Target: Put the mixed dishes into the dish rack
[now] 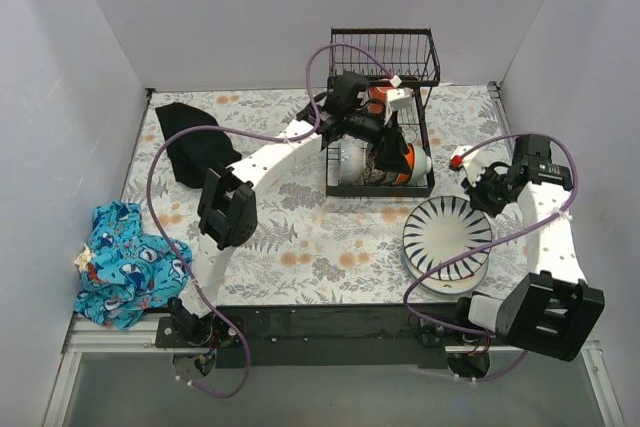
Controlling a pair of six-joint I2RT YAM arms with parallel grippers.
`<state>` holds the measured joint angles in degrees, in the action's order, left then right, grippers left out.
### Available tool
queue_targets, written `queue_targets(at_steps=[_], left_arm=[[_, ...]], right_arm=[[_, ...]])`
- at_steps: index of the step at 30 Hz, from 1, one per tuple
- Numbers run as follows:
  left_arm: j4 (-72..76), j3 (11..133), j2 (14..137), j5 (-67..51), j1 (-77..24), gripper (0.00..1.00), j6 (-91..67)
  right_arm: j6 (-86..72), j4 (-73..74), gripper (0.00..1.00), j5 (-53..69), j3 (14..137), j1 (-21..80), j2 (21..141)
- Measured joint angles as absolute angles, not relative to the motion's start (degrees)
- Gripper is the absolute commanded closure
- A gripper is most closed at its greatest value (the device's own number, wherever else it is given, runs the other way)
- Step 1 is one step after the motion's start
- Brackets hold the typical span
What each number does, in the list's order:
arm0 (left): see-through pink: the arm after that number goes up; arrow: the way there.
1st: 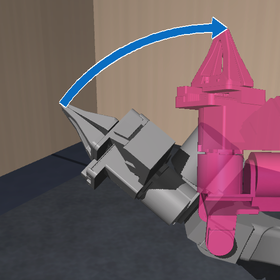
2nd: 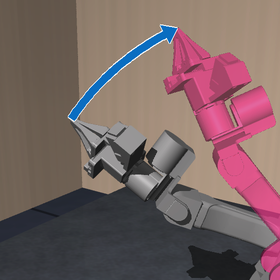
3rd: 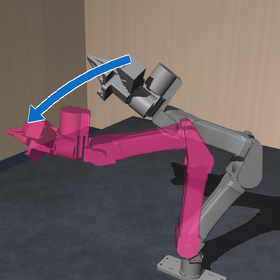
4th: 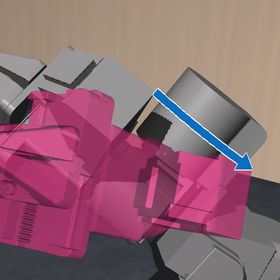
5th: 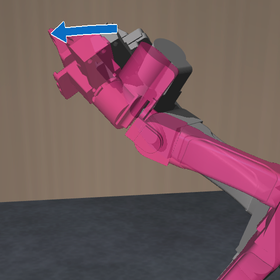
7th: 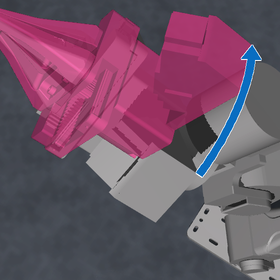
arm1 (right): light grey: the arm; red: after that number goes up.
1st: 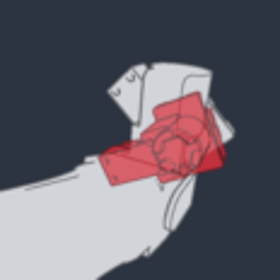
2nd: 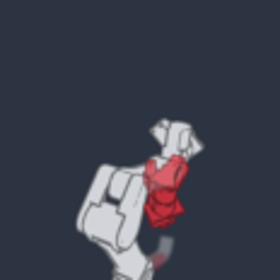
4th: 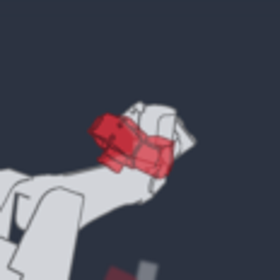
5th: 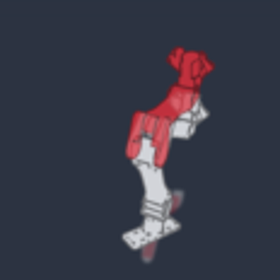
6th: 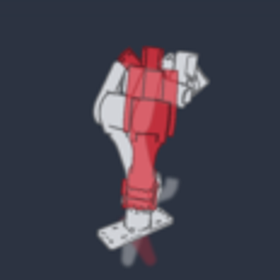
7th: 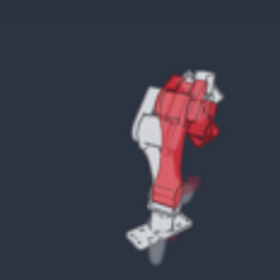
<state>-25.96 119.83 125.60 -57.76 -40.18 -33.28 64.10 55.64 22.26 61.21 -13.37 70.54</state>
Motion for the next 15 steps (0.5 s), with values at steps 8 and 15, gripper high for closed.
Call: queue_targets(at_steps=[8,15], left_arm=[[-17.4,118.1,129.5,-58.3,-45.0,0.19,-33.9],[-15.2,113.7,130.1,-59.3,-47.2,0.32,-35.2]], right_arm=[[68.0,57.1,0.99,24.8,58.2,-13.3,63.5],[68.8,57.0,0.99,26.5,58.1,-12.0,59.0]])
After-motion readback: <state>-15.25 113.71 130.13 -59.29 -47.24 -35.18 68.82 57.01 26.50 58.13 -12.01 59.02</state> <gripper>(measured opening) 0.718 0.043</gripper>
